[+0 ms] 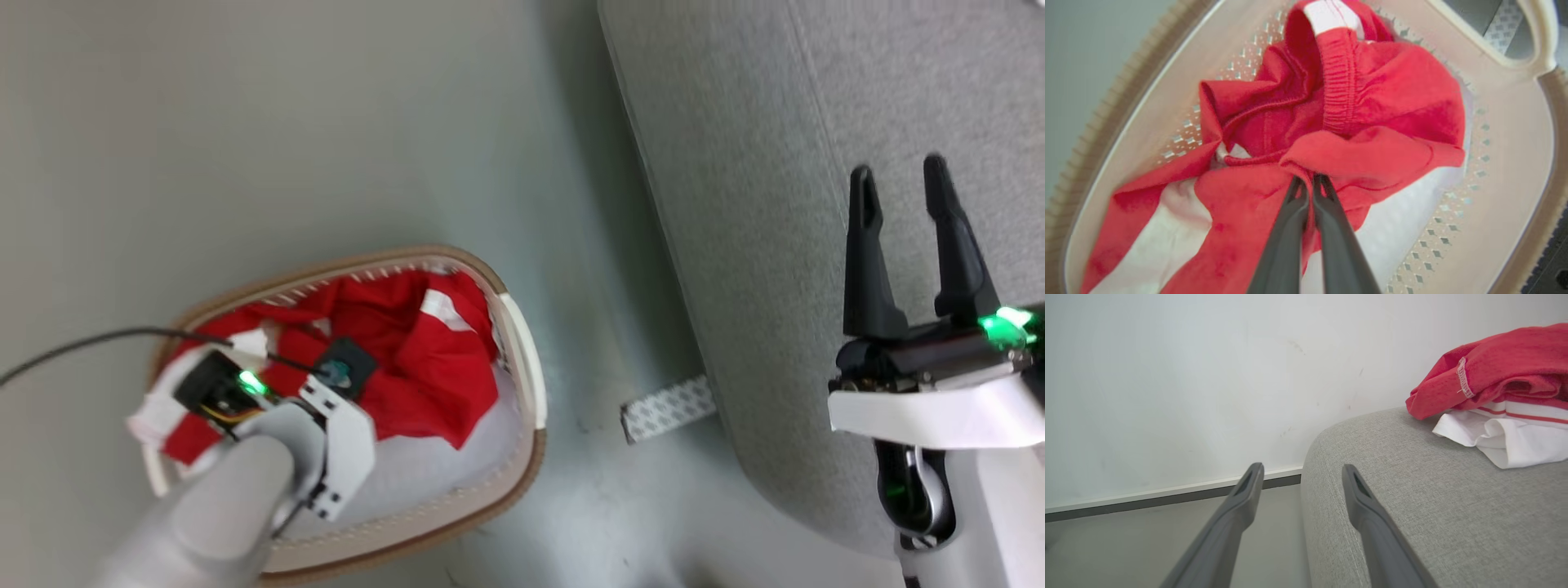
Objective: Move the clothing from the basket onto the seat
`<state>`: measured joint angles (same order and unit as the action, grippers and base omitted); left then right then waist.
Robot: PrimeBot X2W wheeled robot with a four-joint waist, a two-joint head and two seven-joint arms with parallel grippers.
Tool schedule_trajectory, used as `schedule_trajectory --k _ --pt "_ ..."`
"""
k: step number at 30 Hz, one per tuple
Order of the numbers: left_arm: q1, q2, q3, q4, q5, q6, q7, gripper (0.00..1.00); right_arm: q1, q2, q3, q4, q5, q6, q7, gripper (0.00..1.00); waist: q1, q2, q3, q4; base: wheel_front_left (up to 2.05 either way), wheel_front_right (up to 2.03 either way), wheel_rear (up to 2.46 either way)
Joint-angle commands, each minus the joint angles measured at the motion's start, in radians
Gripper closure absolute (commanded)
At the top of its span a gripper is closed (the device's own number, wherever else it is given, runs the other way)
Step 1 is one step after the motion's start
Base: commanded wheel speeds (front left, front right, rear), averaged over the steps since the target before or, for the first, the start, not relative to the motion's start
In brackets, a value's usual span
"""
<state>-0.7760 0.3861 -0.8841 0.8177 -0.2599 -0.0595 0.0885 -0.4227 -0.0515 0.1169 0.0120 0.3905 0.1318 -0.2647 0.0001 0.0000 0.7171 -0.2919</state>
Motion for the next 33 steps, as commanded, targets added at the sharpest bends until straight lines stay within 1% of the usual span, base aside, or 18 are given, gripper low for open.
schedule_trajectory --k 1,5,10,13,16,21,30,31,33 --pt "0.027 -0.017 0.007 0.006 -0.018 0.011 -0.031 1.0 0.028 -0.006 -0.007 0.014 -0.015 -0.002 0.001 0.0 -0.0001 0.0 -0.095 0.061 0.0 0.0 0.0" --pt "0.07 -0.077 0.021 0.003 -0.055 0.022 -0.11 1.0 0.081 -0.03 -0.031 0.047 -0.031 -0.002 0.001 0.0 -0.0001 0.0 -0.222 0.122 0.0 0.0 0.0" --pt "0.129 -0.125 0.053 -0.013 -0.117 0.031 -0.2 1.0 0.164 -0.046 -0.068 0.081 -0.041 -0.002 0.001 0.0 -0.0001 0.0 -0.363 0.189 0.0 0.0 0.0" --pt "0.165 -0.142 0.075 -0.037 -0.147 0.041 -0.243 1.0 0.211 -0.052 -0.08 0.098 -0.049 -0.002 0.001 0.0 -0.0001 0.0 -0.437 0.219 0.0 0.0 0.0" --pt "0.196 -0.151 0.093 -0.075 -0.175 0.053 -0.277 1.0 0.251 -0.05 -0.087 0.109 -0.052 -0.002 0.001 0.0 -0.0001 0.0 -0.503 0.24 0.0 0.0 0.0" --pt "0.246 -0.156 0.13 -0.173 -0.213 0.088 -0.308 1.0 0.31 -0.046 -0.096 0.122 -0.059 -0.002 0.001 0.0 -0.0001 0.0 -0.582 0.266 0.0 0.0 0.0" --pt "0.319 -0.131 0.199 -0.39 -0.262 0.166 -0.327 1.0 0.388 -0.031 -0.072 0.143 -0.063 -0.002 0.001 0.0 -0.0001 0.0 -0.689 0.278 0.0 0.0 0.0" --pt "0.319 -0.131 0.199 -0.39 -0.262 0.166 -0.327 1.0 0.388 -0.031 -0.072 0.143 -0.063 -0.002 0.001 0.0 -0.0001 0.0 -0.689 0.278 0.0 0.0 0.0" --pt "0.336 -0.121 0.213 -0.437 -0.275 0.182 -0.326 1.0 0.412 -0.029 -0.059 0.15 -0.071 -0.002 0.001 0.0 -0.0001 0.0 -0.714 0.281 0.0 0.0 0.0"
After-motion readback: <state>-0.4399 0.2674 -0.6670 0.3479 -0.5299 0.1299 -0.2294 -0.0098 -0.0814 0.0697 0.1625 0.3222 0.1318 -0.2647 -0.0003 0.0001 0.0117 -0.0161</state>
